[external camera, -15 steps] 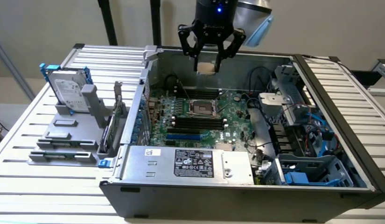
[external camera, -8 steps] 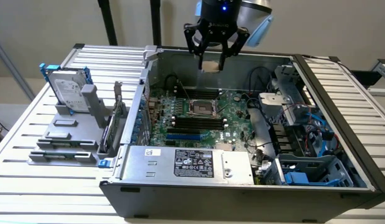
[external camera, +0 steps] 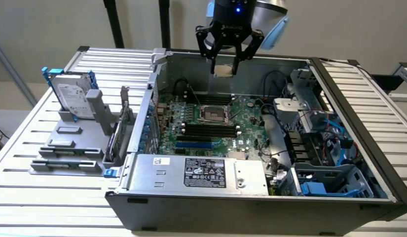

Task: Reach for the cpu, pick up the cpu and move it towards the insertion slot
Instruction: 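Pick up the cpu and move it towards the insertion slot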

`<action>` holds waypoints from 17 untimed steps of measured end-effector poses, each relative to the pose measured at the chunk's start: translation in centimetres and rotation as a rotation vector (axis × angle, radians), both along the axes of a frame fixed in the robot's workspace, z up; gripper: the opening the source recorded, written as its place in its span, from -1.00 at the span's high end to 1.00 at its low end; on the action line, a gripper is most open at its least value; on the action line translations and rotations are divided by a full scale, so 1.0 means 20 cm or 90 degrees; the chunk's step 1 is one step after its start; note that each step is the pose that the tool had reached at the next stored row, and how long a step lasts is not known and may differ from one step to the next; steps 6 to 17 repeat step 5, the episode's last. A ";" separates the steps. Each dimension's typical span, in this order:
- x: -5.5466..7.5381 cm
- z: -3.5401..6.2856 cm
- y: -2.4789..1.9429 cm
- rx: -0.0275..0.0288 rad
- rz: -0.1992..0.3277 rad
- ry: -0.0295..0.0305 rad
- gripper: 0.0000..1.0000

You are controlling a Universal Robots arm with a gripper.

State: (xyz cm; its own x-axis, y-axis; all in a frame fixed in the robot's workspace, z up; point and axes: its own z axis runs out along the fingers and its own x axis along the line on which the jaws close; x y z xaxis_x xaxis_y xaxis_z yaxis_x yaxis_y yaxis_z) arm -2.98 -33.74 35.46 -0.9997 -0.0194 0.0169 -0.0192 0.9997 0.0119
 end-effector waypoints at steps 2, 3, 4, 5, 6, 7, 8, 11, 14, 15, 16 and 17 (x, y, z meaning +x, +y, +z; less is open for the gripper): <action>0.00 0.000 0.000 0.0001 0.000 0.0000 -0.09; 0.00 0.000 0.000 0.0001 0.000 0.0000 -0.09; 0.00 0.000 0.000 0.0001 0.000 0.0000 -0.09; 0.00 0.000 0.000 0.0001 0.000 0.0000 -0.09; 0.00 0.000 0.000 0.0001 0.000 0.0000 -0.09; 0.00 0.000 0.000 0.0001 0.000 0.0000 -0.09; 0.00 0.000 0.000 0.0001 0.000 0.0000 -0.09; 0.00 0.000 0.000 0.0001 0.000 0.0000 -0.09; 0.00 0.000 0.000 0.0001 0.000 0.0000 -0.09; 0.00 0.000 0.000 0.0001 0.000 0.0000 -0.09; 0.00 0.000 0.000 0.0001 0.000 0.0000 -0.09; 0.00 0.000 0.000 0.0001 0.000 0.0000 -0.09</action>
